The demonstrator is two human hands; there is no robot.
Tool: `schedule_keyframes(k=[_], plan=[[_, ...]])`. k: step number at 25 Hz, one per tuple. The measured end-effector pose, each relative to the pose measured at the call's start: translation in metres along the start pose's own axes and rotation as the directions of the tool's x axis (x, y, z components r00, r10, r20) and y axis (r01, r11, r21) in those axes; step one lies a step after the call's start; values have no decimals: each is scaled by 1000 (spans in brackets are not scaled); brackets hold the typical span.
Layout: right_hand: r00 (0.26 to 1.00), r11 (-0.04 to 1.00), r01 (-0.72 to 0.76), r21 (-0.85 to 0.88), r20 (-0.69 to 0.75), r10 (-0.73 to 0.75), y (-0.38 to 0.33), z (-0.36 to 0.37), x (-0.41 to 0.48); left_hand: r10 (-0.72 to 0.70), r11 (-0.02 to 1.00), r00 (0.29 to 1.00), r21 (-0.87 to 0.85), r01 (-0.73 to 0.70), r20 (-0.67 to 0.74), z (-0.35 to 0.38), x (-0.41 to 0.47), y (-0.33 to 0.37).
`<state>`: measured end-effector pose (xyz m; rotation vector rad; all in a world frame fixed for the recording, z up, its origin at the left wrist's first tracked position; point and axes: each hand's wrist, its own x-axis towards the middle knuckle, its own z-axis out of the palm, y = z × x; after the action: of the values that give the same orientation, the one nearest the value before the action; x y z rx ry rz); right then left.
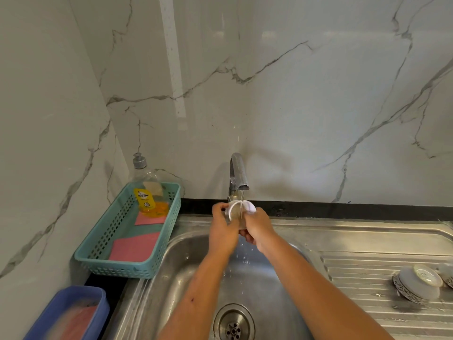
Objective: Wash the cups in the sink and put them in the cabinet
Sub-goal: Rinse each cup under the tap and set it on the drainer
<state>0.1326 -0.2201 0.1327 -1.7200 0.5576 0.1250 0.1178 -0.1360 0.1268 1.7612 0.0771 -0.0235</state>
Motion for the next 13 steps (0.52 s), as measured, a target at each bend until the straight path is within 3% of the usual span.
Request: schedule_keyframes(k=[1,2,4,5,7,10,11,12,13], plan=[[993,982,-114,153,16,113,1,3,1,-9,997,1000,-71,8,-18,7,-5,-4],[986,971,-168,168,38,164,4,4,1,-27,996,999,-85,25,-18,10,-8,-7],[993,987,-84,-139,66,94,9,-2,0,-56,998,998,-3,57,8,3,-3,-7],[997,921,42,-387,73,-15,8,-7,-2,-77,995,995,71,72,67,-6,0,-3],[966,645,245,-724,129,-223,5,-15,-5,-167,951,954,295,90,249,-22,4,11],[874,322,375,-869,216,-435,-1,-8,-13,-253,837,910,545,36,329,-32,10,22],[856,289,399,-870,240,-457,1,-5,-13,-220,820,928,572,9,301,-32,13,21],[860,323,405,-856,237,-451,2,-3,-11,-155,827,956,562,-14,251,-31,12,18],[877,432,392,-812,189,-441,3,-4,-8,-69,851,984,525,-28,164,-29,8,13]])
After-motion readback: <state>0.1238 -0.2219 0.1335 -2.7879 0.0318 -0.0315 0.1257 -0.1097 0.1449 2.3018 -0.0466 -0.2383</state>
